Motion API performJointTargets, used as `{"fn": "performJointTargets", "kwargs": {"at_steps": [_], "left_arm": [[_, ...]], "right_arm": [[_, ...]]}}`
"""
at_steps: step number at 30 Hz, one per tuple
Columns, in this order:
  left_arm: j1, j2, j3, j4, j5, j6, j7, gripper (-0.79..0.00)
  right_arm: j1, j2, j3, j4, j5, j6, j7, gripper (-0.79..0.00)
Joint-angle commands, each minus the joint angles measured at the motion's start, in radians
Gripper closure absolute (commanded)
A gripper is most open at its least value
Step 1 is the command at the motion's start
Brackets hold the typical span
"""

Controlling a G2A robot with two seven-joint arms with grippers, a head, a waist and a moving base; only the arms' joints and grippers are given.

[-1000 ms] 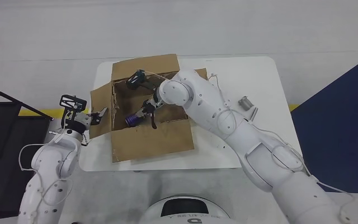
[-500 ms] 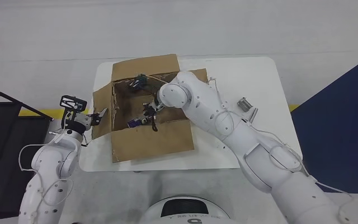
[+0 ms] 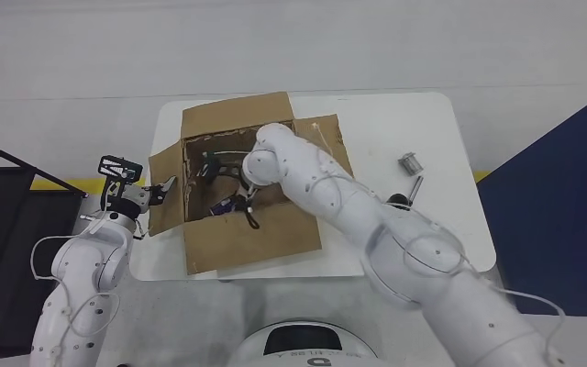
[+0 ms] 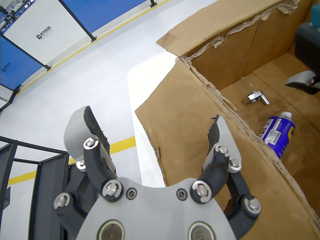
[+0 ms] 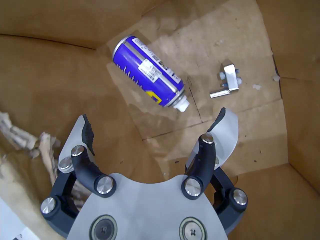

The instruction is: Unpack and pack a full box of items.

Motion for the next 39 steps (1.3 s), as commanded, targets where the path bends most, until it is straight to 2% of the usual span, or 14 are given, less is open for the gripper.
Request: {"fn": "performJointTargets", "kwargs": {"at_steps": [1,6,14,19,29,32,36,39], "left_arm": [[0.000,0.000,0.000,0.000,0.000,0.000,0.000,-0.785],[0.000,0.000,0.000,0.000,0.000,0.000,0.000,-0.785],[0.000,0.000,0.000,0.000,0.000,0.000,0.000,-0.785],[0.000,0.000,0.000,0.000,0.000,0.000,0.000,-0.785],[0.000,0.000,0.000,0.000,0.000,0.000,0.000,-0.785],[0.000,0.000,0.000,0.000,0.000,0.000,0.000,-0.785],[0.000,0.000,0.000,0.000,0.000,0.000,0.000,-0.785],[0.000,0.000,0.000,0.000,0.000,0.000,0.000,-0.785]], "right_arm": [[0.009,-0.028,-0.015,0.056,-0.012,-0.021,-0.042,-0.785],[0.027,-0.076,-0.030,0.134,-0.050,0.024,-0.157,-0.785],[0.022,-0.137,-0.060,0.217,-0.094,0.049,-0.141,-0.785],[0.021,-0.149,-0.067,0.241,-0.092,0.044,-0.142,-0.785],[0.013,-0.156,-0.099,0.234,-0.089,0.141,-0.127,-0.650],[0.011,-0.157,-0.114,0.234,-0.095,0.188,-0.126,-0.545],[0.011,-0.159,-0.132,0.231,-0.089,0.216,-0.104,-0.520],[0.018,-0.159,-0.140,0.234,-0.071,0.212,-0.074,-0.363]]}}
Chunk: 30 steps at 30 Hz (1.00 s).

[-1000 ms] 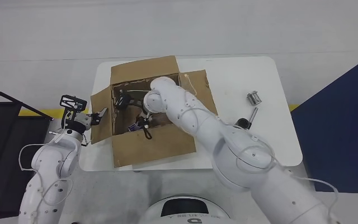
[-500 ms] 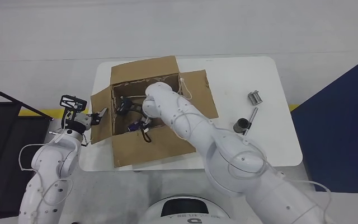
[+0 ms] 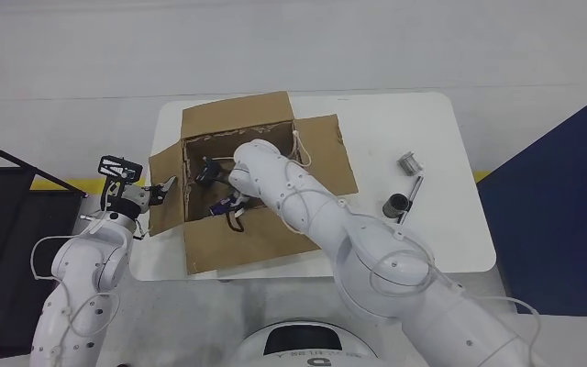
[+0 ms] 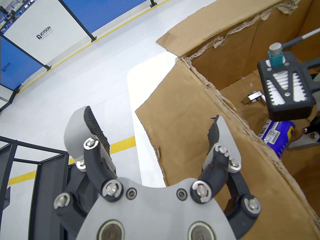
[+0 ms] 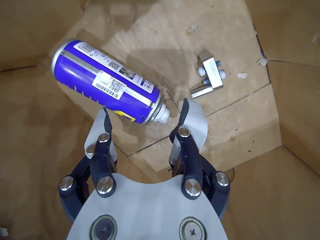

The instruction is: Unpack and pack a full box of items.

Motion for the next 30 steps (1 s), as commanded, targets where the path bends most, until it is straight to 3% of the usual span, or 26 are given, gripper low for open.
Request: {"fn": "performJointTargets", "kwargs": {"at_steps": [1,2,5,19,21,26,27,28,30], "left_arm": [[0.000,0.000,0.000,0.000,0.000,0.000,0.000,-0.785],[0.000,0.000,0.000,0.000,0.000,0.000,0.000,-0.785],[0.000,0.000,0.000,0.000,0.000,0.000,0.000,-0.785],[0.000,0.000,0.000,0.000,0.000,0.000,0.000,-0.785],[0.000,0.000,0.000,0.000,0.000,0.000,0.000,-0.785],[0.000,0.000,0.000,0.000,0.000,0.000,0.000,-0.785],[0.000,0.000,0.000,0.000,0.000,0.000,0.000,-0.785],[0.000,0.000,0.000,0.000,0.000,0.000,0.000,-0.785],[0.000,0.000,0.000,0.000,0.000,0.000,0.000,-0.785]], "right_arm": [[0.006,0.000,-0.004,0.002,0.016,-0.010,0.024,-0.308],[0.009,0.000,-0.006,0.002,0.023,-0.015,0.033,-0.274],[0.019,-0.001,-0.011,0.004,0.047,-0.036,0.056,-0.003],[0.076,0.001,-0.022,0.009,0.107,-0.018,0.025,0.000],[0.075,0.001,-0.022,0.009,0.112,-0.009,-0.003,-0.265],[0.063,0.002,-0.019,0.005,0.132,-0.016,-0.073,-0.382],[0.061,0.002,-0.019,0.004,0.135,-0.019,-0.081,-0.499],[0.060,0.002,-0.019,0.002,0.139,-0.023,-0.088,-0.785],[0.061,0.002,-0.020,0.001,0.145,-0.028,-0.095,-0.785]]}}
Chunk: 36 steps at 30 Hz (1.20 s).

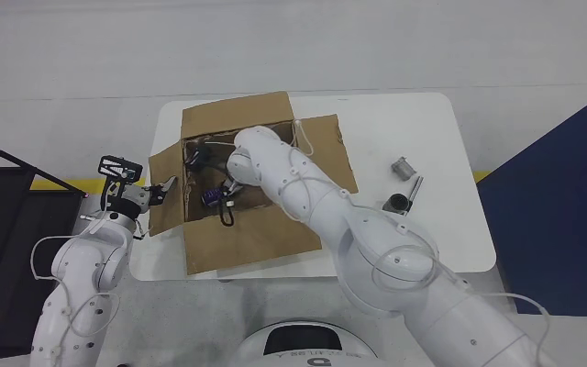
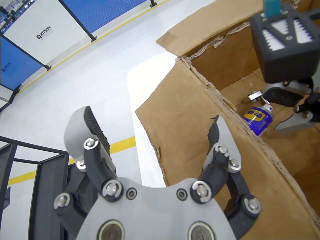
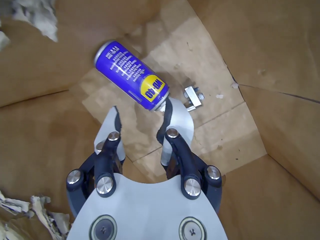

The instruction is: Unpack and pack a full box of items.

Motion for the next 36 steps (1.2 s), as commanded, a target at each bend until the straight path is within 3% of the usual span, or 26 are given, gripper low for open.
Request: {"fn": "performJointTargets", "kwargs": {"at_steps": [1,17,22,26,33,36], "left_arm": [[0.000,0.000,0.000,0.000,0.000,0.000,0.000,-0.785],[0.000,0.000,0.001,-0.002,0.003,0.003,0.007,-0.785],[0.015,-0.002,-0.010,-0.047,-0.021,0.001,0.018,-0.785],[0.024,-0.001,-0.023,-0.098,-0.054,-0.035,-0.018,-0.785],[-0.002,0.003,-0.006,-0.172,-0.038,-0.102,-0.103,-0.785],[-0.002,0.003,-0.006,-0.172,-0.038,-0.102,-0.103,-0.785]], "right_arm": [[0.002,0.000,0.000,0.000,0.005,-0.002,-0.003,-0.785],[-0.008,0.014,0.006,-0.010,-0.007,-0.026,-0.029,-0.785],[0.010,0.032,0.028,-0.023,-0.028,-0.043,-0.171,-0.785],[0.019,0.070,0.044,-0.052,-0.079,-0.051,-0.372,-0.785],[-0.062,0.178,0.080,-0.280,-0.203,0.205,-0.580,-0.785],[-0.062,0.178,0.080,-0.280,-0.203,0.205,-0.580,-0.785]]}}
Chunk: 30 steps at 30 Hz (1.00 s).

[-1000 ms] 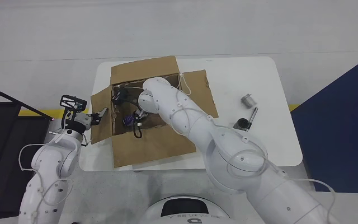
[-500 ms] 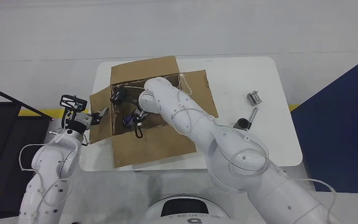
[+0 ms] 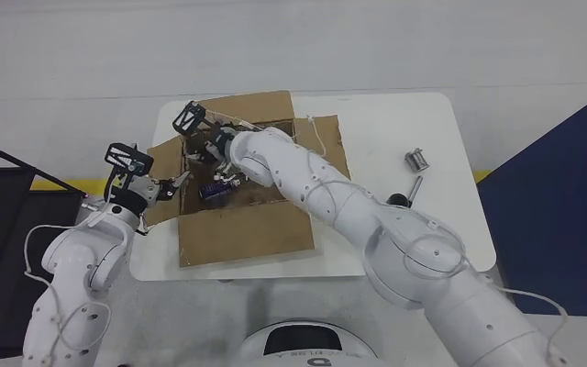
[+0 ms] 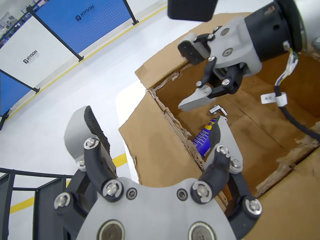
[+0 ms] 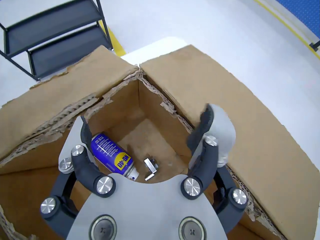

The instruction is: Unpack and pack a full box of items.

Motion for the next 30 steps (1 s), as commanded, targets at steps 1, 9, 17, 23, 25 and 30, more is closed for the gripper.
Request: {"fn": "performJointTargets", "kwargs": {"at_steps": [1,9,17,23,25,30], "left_arm": [[0.000,0.000,0.000,0.001,0.000,0.001,0.002,-0.785],[-0.010,-0.001,0.013,-0.041,-0.020,-0.006,-0.012,-0.785],[-0.011,-0.002,0.008,-0.039,-0.038,0.004,-0.025,-0.785],[-0.011,-0.002,0.008,-0.039,-0.038,0.004,-0.025,-0.785],[-0.011,-0.002,0.008,-0.039,-0.038,0.004,-0.025,-0.785],[-0.011,-0.002,0.008,-0.039,-0.038,0.004,-0.025,-0.785]], "right_arm": [[0.003,-0.002,-0.001,0.054,0.003,-0.019,0.002,-0.785],[0.003,-0.002,-0.001,0.054,0.003,-0.019,0.002,-0.785],[0.003,-0.002,-0.001,0.054,0.003,-0.019,0.002,-0.785],[-0.003,0.022,0.060,0.071,0.048,-0.072,-0.108,-0.785],[-0.010,0.046,0.094,0.075,0.046,-0.095,-0.184,-0.785],[-0.059,0.134,0.191,0.005,0.012,-0.136,-0.349,-0.785]]}}
